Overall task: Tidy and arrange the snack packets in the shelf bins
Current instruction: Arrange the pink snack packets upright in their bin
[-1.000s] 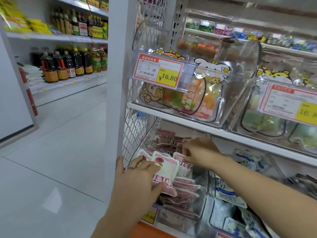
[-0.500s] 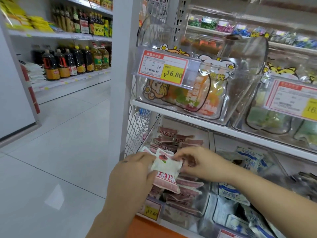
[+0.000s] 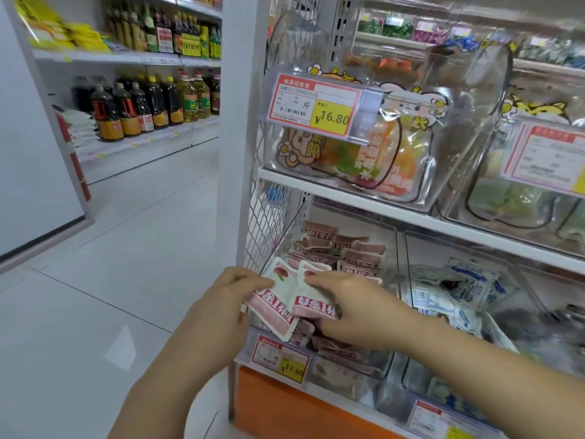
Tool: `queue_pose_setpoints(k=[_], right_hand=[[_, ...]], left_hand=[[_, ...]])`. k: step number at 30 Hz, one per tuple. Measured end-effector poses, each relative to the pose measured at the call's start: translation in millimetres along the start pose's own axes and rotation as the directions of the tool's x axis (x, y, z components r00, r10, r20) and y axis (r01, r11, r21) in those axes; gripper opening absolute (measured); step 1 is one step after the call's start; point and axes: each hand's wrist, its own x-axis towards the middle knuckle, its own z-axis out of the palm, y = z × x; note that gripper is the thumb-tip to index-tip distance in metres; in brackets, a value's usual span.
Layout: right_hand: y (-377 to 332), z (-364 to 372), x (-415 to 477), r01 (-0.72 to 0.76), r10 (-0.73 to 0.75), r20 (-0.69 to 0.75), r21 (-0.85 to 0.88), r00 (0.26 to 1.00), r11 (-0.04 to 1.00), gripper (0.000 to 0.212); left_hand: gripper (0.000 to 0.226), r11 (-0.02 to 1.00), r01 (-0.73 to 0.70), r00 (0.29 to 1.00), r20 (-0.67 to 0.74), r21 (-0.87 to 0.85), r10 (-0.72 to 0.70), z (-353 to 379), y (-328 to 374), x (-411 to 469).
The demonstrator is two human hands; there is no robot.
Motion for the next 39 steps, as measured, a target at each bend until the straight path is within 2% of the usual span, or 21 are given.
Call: queue_pose_setpoints(k=[3,5,8,11,14,17,19,22,24,28,32,35,36,37,38,39], right_hand=[[-1,-4,0,-0.009,0.020,-0.075,0.144,0.997,0.989,0.048],[1,-8,-1,-0.009,0.048,-0.154,0.243,0.987,0.970,0.038],[11,-14,-4,-0.018,0.120,-0.306,0.319,0.944,0.948,0.035],[29,-22,-12,-0.053,0.206,-0.400,0.362,0.893,0.931,0.031],[40,-27,-29,-0.029,0.208,-0.476,0.356,0.855,0.934,0.030],[44,-29,-42,0.010,0.158,-0.516,0.308,0.842,0.951,0.033],[47,-31,-44,0.030,0.114,-0.483,0.282,0.868,0.959,0.031],[49,-31,-33,-0.038,0.108,-0.272,0.251,0.956,0.967,0.031],[52,-25,-19,-0.075,0.098,-0.182,0.128,0.978,0.989,0.030],[71,-16,13,-0.148,0.127,-0.110,-0.206,0.986,0.967,0.015],[74,-18,32,-0.200,0.168,-0.125,-0.326,0.978,0.924,0.012],[67,-9,39,-0.178,0.198,0.008,-0.401,0.980,0.899,0.005],[67,-7,42,-0.251,0.264,-0.002,-0.311,0.965,0.917,0.004],[68,-6,46,-0.383,0.380,-0.049,-0.106,0.924,0.918,0.012],[69,-5,52,-0.492,0.514,-0.079,0.200,0.854,0.847,0.026],[69,-5,55,-0.548,0.635,-0.076,0.434,0.768,0.715,0.039]], left_hand=[[0.054,1.000,-0.011,0.999,0.042,0.017,0.011,2,-1,0],[0.046,0.999,-0.026,1.000,0.013,0.020,0.026,7,1,4],[0.030,0.997,-0.075,0.992,-0.101,0.019,0.076,12,3,10],[0.019,0.991,-0.133,0.952,-0.275,0.012,0.132,12,11,11],[0.019,0.975,-0.206,0.903,-0.399,-0.079,0.158,12,19,11],[0.025,0.958,-0.227,0.882,-0.453,-0.177,0.126,12,25,9],[0.029,0.947,-0.243,0.876,-0.467,-0.208,0.122,12,28,7],[0.028,0.944,-0.248,0.876,-0.467,-0.219,0.122,13,30,6],[0.028,0.941,-0.244,0.882,-0.457,-0.234,0.115,13,30,6],[0.029,0.946,-0.222,0.893,-0.440,-0.238,0.099,13,30,6],[0.028,0.950,-0.206,0.904,-0.418,-0.233,0.093,12,27,8],[0.023,0.955,-0.173,0.915,-0.398,-0.241,0.066,13,24,12],[0.023,0.956,-0.166,0.917,-0.394,-0.244,0.059,14,23,13],[0.023,0.955,-0.160,0.919,-0.391,-0.248,0.053,14,22,13],[0.024,0.955,-0.155,0.921,-0.387,-0.254,0.046,14,22,14],[0.024,0.953,-0.149,0.923,-0.383,-0.265,0.038,14,22,14]])
